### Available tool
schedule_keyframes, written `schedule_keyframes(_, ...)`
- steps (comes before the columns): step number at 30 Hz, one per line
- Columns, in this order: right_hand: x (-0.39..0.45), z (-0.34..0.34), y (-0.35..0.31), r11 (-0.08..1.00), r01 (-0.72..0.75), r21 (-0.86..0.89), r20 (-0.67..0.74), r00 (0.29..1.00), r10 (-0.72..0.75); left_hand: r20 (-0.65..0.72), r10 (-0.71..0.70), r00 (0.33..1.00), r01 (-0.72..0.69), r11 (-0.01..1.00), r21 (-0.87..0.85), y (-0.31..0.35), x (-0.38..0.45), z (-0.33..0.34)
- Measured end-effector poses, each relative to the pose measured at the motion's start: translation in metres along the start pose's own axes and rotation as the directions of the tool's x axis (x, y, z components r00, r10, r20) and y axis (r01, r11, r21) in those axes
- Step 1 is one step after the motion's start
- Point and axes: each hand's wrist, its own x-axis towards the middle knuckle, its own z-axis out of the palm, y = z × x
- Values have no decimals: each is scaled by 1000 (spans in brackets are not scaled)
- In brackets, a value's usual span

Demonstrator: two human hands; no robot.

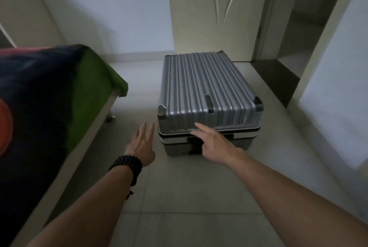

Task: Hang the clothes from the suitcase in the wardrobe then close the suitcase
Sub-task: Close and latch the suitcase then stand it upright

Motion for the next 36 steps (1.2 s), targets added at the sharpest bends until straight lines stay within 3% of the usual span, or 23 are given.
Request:
schedule_keyframes(3,-21,-2,34,977,-109,-183,67,990,123,-45,38,998,-38,999,-2,10,0,7)
schedule_keyframes(6,-34,3,52,938,-125,-323,137,975,177,-11,139,990,-139,990,-4,35,7,23)
schedule_keyframes(14,-14,46,59,938,-54,-343,251,957,147,205,233,950,-236,972,-14,84,46,86)
schedule_keyframes(19,7,83,65,949,2,-316,248,966,81,196,231,953,-239,971,18,64,63,118)
schedule_keyframes(24,21,108,65,952,-41,-304,221,969,112,277,256,926,-270,963,14,44,70,138)
schedule_keyframes(28,34,122,69,954,-62,-294,180,976,119,235,230,944,-245,969,36,42,76,152)
schedule_keyframes(32,43,130,67,921,-65,-383,158,978,135,144,223,964,-238,967,96,53,85,139)
schedule_keyframes(36,51,127,45,905,-152,-396,63,979,192,161,229,960,-257,948,187,49,69,114)
